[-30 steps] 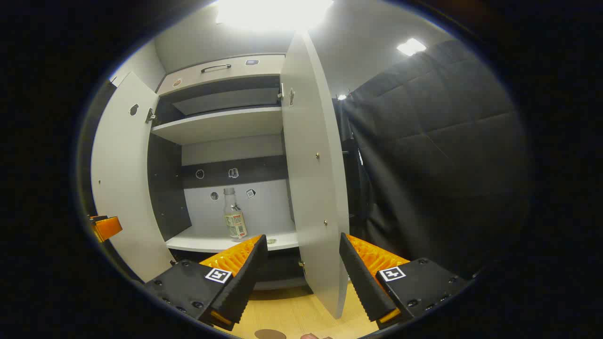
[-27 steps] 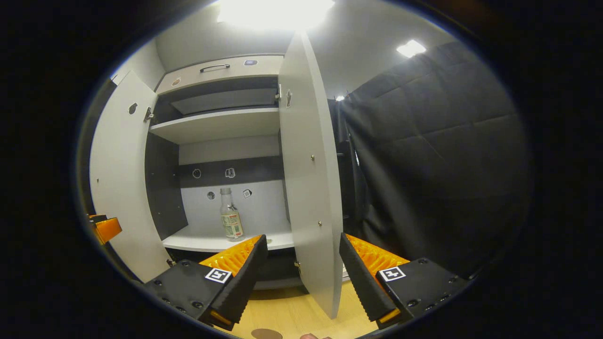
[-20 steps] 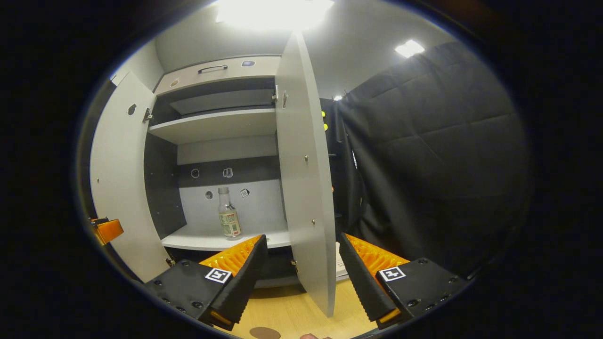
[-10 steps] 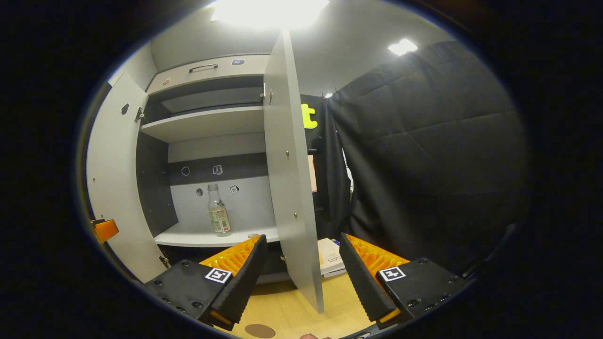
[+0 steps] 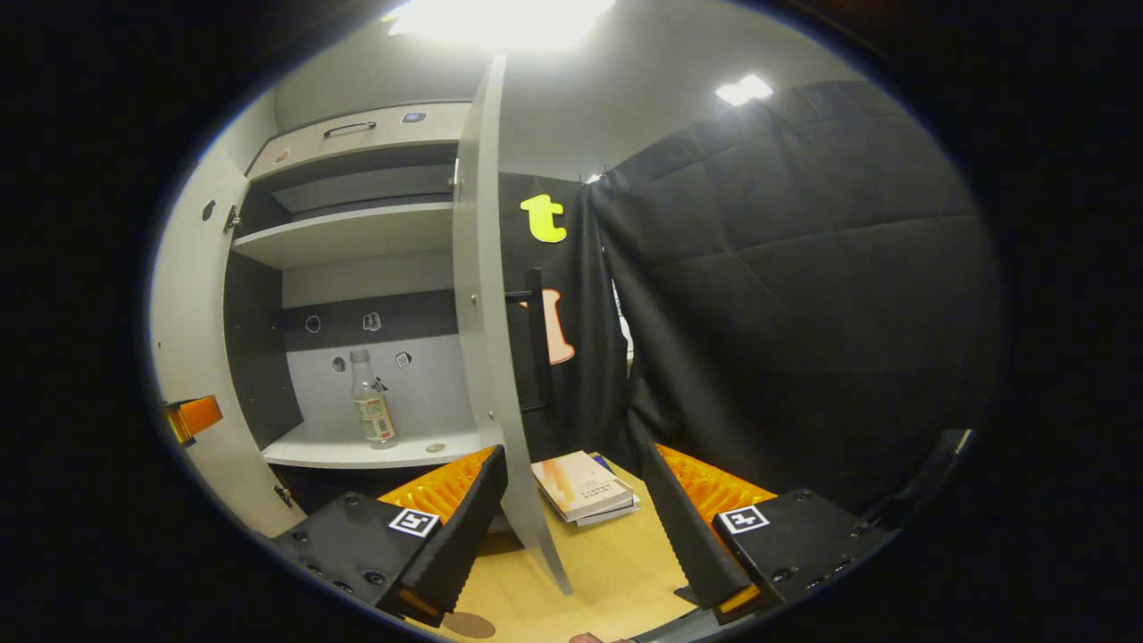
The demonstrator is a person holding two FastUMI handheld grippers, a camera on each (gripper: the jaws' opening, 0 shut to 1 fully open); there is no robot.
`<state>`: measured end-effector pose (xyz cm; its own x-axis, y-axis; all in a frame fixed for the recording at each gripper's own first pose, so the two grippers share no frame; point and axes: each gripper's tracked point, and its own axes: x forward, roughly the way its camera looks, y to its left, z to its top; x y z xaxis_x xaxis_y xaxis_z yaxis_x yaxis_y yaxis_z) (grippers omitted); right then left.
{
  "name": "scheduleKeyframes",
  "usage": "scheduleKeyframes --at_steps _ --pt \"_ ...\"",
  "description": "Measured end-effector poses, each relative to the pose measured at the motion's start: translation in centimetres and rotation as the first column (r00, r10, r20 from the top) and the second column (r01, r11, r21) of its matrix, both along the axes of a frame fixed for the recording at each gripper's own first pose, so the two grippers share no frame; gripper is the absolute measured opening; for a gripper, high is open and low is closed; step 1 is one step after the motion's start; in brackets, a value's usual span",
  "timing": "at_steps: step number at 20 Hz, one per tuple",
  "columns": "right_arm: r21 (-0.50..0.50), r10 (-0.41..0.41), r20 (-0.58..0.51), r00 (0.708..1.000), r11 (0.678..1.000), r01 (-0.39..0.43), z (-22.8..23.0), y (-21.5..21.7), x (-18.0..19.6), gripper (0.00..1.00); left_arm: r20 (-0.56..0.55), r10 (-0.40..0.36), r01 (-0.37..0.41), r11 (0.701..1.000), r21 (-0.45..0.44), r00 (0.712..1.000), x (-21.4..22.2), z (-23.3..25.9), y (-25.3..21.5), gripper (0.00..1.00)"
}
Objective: Grasp the bottle in the cabinet with the left hand and place it on the coaster, then close the right door with the right hand and the left door with the left hand.
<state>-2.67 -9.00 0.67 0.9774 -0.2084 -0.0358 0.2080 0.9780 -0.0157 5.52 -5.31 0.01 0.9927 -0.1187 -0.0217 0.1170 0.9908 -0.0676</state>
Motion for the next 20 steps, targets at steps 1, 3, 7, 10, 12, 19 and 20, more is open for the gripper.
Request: scheduleKeyframes --at_steps 1,3,7,10,12,19,20 --pt "-0.003 -0.018 0.000 1.000 1.000 0.018 0.3 -1.0 0.1 0.92 0.002 -0.007 0.007 1.000 0.001 1.000 0.8 0.2 -0.5 0.96" --pt "-0.002 -0.052 0.004 0.999 0.999 0.052 0.7 -2.9 0.2 0.92 0.008 -0.014 0.014 1.000 0.012 1.000 2.6 0.7 -1.1 0.96" --pt "0.022 -0.133 0.014 0.991 0.991 0.133 1.0 -7.1 1.2 0.92 0.008 -0.018 0.018 1.000 -0.008 1.000 6.9 1.6 -2.1 0.96" --pt "0.048 -0.181 0.026 0.983 0.983 0.179 1.2 -9.8 2.2 0.92 0.010 -0.010 0.010 0.999 -0.035 1.000 10.2 2.3 -2.8 0.96" --pt "0.053 -0.204 0.033 0.978 0.978 0.202 1.4 -11.4 3.1 0.98 0.009 -0.002 0.002 0.999 -0.038 1.000 12.5 2.6 -3.2 0.96" --pt "0.055 -0.276 0.056 0.959 0.960 0.273 1.5 -15.8 5.6 0.98 0.001 0.012 -0.012 1.000 -0.013 1.000 19.3 2.3 -4.4 0.96" --pt "0.055 -0.284 0.054 0.957 0.958 0.281 1.4 -16.2 5.9 0.98 -0.001 0.009 -0.009 1.000 -0.013 1.000 20.1 2.1 -4.7 0.92"
